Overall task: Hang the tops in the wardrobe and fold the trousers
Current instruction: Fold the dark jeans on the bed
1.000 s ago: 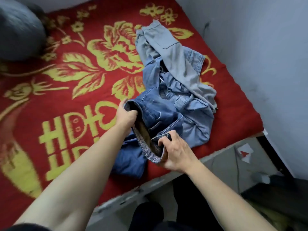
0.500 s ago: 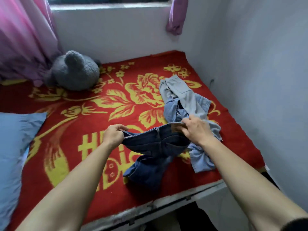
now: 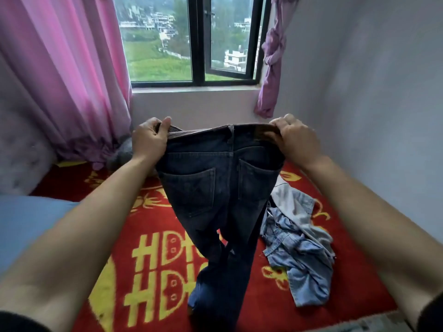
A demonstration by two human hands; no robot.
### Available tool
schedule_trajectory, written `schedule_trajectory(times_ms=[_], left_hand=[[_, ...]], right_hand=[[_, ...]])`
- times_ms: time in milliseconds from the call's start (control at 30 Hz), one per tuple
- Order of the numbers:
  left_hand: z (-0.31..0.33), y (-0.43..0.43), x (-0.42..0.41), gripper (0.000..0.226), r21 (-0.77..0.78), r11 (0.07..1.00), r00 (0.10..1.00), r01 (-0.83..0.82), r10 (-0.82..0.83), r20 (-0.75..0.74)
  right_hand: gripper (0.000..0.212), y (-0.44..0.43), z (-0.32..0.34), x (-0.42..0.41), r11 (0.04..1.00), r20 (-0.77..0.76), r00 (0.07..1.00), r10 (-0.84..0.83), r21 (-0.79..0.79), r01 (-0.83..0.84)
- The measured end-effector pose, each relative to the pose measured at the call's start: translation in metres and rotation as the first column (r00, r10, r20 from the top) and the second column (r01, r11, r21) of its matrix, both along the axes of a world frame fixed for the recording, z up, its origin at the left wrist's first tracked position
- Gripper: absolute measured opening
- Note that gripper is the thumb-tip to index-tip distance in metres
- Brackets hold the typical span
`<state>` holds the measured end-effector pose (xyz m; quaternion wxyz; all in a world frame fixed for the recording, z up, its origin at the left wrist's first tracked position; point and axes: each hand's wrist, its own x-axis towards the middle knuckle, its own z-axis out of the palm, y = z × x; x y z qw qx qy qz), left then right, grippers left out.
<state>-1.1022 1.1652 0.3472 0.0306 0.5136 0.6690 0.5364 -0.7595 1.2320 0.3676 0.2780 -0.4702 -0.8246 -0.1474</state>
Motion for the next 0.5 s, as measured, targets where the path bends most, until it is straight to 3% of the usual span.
schedule_trajectory(times_ms=[67, 133, 233, 333, 433, 500], left_hand=[[0.026, 0.0, -0.005, 0.033, 0.098, 0.994, 0.998, -0.039, 0.035, 0.05], [0.038, -0.004, -0.012, 0.031, 0.106, 0.994, 0.998, -0.032, 0.027, 0.05], [0.035, -0.019, -0.022, 0.056, -0.121, 0.991, 0.998, 0.055, -0.059, -0.027], [0.011, -0.031, -0.029, 0.067, -0.418, 0.893, 0.958, 0.166, -0.247, -0.147], [-0.016, -0.036, -0.029, 0.057, -0.601, 0.794, 0.872, 0.09, -0.355, -0.338], [-0.034, -0.038, -0.026, 0.041, -0.633, 0.773, 0.826, -0.035, -0.334, -0.454]], right_hand=[[0.035, 0.004, 0.02, -0.008, 0.997, -0.085, 0.994, 0.073, 0.02, -0.072], [0.036, 0.006, 0.032, -0.011, 0.986, -0.103, 0.984, 0.144, -0.065, -0.151], [0.041, 0.005, 0.031, -0.004, 0.929, 0.001, 0.975, 0.222, -0.303, -0.211], [0.044, -0.001, 0.006, 0.0, 0.836, 0.128, 0.97, 0.207, -0.538, -0.107], [0.056, -0.003, -0.024, 0.002, 0.745, 0.197, 0.958, 0.21, -0.667, -0.026], [0.047, -0.005, -0.04, 0.004, 0.721, 0.222, 0.947, 0.232, -0.692, -0.015]])
